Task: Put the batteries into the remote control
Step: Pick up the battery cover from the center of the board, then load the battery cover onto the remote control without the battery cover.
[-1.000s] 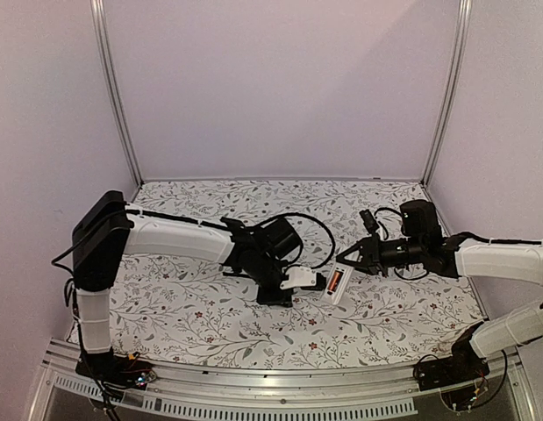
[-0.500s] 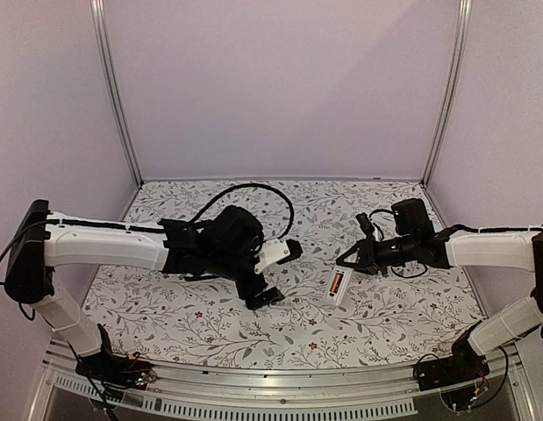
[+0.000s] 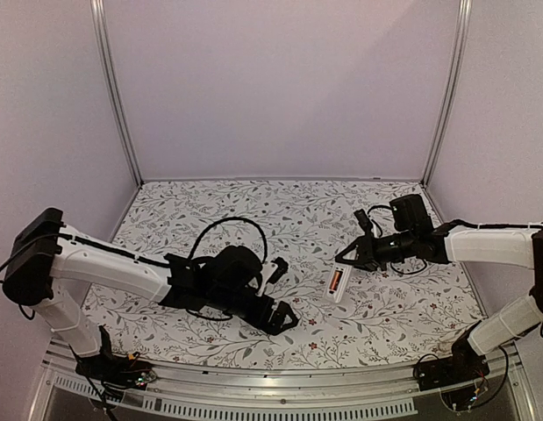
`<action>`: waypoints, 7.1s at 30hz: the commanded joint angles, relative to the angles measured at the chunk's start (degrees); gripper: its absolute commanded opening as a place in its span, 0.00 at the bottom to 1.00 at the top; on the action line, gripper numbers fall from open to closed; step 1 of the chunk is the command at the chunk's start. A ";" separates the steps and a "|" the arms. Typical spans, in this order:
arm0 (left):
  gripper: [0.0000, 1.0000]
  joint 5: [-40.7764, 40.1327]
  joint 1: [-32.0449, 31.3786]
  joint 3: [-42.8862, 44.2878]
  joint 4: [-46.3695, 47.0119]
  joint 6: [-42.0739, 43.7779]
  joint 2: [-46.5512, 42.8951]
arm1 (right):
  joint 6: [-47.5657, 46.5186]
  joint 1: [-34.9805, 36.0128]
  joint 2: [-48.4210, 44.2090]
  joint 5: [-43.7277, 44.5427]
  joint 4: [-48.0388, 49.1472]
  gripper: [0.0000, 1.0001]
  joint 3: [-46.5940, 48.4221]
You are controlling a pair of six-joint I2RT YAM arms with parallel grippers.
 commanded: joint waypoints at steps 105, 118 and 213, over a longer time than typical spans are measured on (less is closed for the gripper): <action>0.23 -7.29 -1.94 38.71 -32.02 15.71 11.01 | 20.19 6.33 -1.50 7.87 36.29 0.00 -12.16; 0.23 -12.04 -2.23 44.32 -36.46 15.94 17.01 | 21.74 8.23 -2.72 9.73 37.07 0.00 -12.58; 0.37 -17.73 0.43 49.36 -40.40 14.91 21.62 | 33.86 9.20 -0.65 5.79 52.19 0.00 -14.45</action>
